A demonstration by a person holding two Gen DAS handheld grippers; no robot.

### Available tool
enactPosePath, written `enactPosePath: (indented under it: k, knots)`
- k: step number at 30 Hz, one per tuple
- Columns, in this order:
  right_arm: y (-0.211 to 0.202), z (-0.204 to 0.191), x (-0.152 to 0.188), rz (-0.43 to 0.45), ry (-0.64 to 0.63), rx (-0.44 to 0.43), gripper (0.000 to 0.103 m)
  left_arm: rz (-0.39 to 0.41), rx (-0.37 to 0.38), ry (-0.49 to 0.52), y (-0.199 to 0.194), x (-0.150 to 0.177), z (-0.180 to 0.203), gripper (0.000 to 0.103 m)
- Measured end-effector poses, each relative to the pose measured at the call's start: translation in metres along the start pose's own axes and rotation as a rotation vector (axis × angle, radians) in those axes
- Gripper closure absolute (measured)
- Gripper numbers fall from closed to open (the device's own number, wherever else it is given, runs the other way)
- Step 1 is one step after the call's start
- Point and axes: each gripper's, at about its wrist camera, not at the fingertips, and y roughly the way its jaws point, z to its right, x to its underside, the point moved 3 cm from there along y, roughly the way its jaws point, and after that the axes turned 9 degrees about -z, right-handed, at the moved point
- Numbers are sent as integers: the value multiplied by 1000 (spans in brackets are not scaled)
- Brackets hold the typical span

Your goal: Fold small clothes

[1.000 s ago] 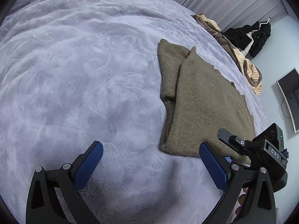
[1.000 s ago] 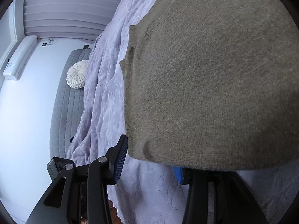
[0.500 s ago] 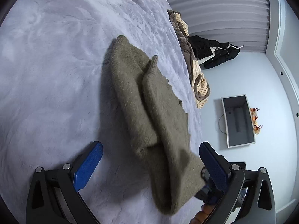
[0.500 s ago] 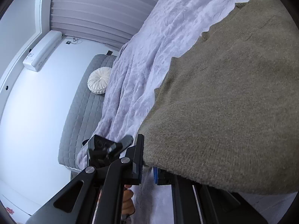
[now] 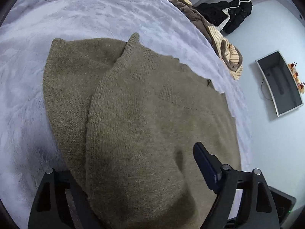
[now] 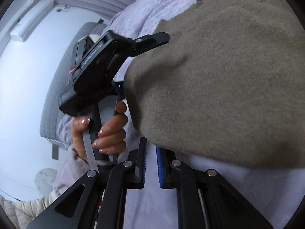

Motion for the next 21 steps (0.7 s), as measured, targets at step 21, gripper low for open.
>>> enactPosePath:
  k: [21]
  knots:
    - [-61,83,-37,178,115,382,92,32,-276,45,1,9,12,24]
